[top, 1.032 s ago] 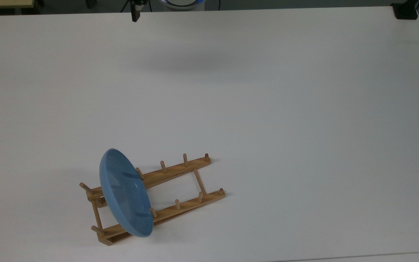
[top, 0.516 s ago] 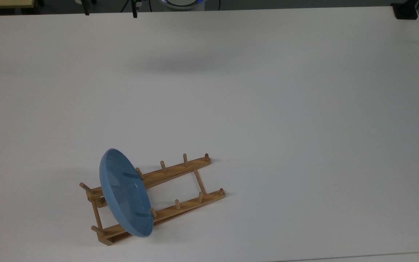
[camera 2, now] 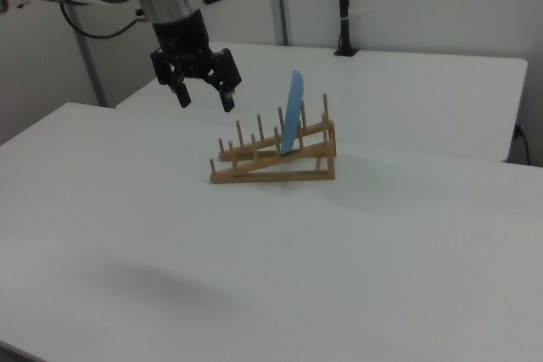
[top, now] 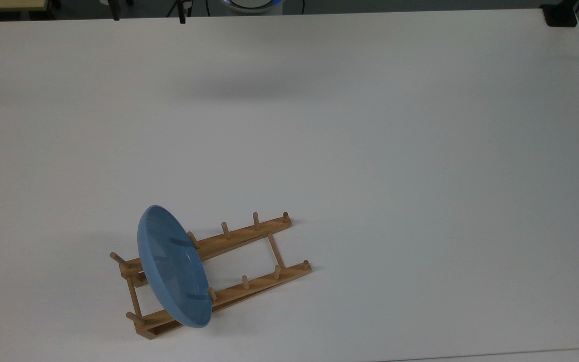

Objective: Place plate in plate rack

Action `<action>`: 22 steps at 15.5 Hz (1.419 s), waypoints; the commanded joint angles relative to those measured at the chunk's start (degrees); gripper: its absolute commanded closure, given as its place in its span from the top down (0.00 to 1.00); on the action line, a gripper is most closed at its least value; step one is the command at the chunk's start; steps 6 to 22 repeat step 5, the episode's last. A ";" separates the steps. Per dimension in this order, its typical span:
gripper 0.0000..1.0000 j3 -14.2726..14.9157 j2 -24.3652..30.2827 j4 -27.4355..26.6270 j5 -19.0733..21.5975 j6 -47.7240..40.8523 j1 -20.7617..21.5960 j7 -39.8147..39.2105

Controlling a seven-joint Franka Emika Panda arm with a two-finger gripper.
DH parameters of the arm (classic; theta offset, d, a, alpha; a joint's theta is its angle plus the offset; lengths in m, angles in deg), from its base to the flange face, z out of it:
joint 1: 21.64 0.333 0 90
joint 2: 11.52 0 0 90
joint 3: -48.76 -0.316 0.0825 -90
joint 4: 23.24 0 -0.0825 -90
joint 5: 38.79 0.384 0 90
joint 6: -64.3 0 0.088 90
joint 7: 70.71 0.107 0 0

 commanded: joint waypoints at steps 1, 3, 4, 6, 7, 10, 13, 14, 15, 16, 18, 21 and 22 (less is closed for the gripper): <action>1.00 1.25 0.82 -0.74 1.33 -0.41 2.62 4.19; 1.00 2.31 0.81 -0.82 1.33 -0.32 3.33 4.02; 1.00 2.31 0.73 -0.82 1.33 -0.32 3.33 4.02; 1.00 2.31 0.73 -0.82 1.33 -0.32 3.33 3.76; 1.00 2.31 0.73 -0.82 1.33 -0.32 3.33 3.76; 1.00 2.31 0.73 -0.82 1.33 -0.32 3.33 3.76; 1.00 2.31 0.73 -0.82 1.33 -0.32 3.33 3.76; 1.00 2.31 0.73 -0.82 1.33 -0.32 3.33 3.76; 1.00 2.31 0.73 -0.82 1.33 -0.32 3.33 3.76; 1.00 2.31 0.73 -0.82 1.33 -0.32 3.33 3.76; 1.00 2.31 0.73 -0.82 1.33 -0.32 3.33 3.76; 1.00 2.31 0.73 -0.82 1.33 -0.32 3.33 3.76; 1.00 2.31 0.73 -0.82 1.33 -0.32 3.33 3.76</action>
